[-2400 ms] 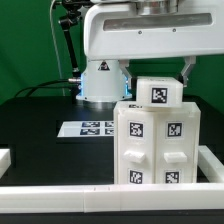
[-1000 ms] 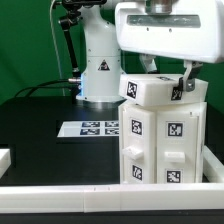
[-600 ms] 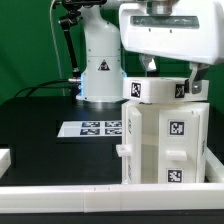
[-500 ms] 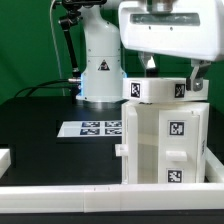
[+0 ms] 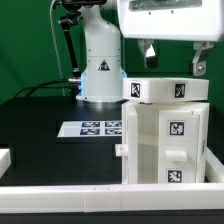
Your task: Assemble cabinet
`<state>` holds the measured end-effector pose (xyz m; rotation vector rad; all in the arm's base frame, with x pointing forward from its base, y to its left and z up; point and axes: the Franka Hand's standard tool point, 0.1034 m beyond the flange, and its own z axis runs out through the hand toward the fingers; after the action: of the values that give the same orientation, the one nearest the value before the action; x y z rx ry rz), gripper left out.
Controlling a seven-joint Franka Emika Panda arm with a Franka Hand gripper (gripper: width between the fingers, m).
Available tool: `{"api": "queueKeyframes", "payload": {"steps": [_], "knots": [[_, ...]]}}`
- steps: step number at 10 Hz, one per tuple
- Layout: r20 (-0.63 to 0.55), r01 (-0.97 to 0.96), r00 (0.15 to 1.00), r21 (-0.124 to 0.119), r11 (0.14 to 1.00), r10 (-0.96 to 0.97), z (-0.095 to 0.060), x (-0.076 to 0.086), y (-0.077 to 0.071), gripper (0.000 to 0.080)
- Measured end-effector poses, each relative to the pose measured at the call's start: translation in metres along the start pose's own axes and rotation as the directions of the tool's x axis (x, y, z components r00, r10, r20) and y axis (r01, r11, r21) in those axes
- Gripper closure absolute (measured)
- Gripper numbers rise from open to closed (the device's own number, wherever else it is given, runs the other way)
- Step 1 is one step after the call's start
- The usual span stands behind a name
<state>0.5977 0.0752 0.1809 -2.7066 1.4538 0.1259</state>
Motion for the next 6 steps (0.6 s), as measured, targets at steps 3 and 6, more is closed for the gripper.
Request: {"api": "queueKeyframes", "payload": {"steps": [3, 6], "knots": [[-0.01, 0.244, 0.97, -0.01, 0.97, -0.244, 0.002, -0.002, -0.004, 0.0003], [-0.017, 0.519, 0.855, -0.005, 0.855, -0.519, -0.003, -0.007, -0.013, 0.0003]]}}
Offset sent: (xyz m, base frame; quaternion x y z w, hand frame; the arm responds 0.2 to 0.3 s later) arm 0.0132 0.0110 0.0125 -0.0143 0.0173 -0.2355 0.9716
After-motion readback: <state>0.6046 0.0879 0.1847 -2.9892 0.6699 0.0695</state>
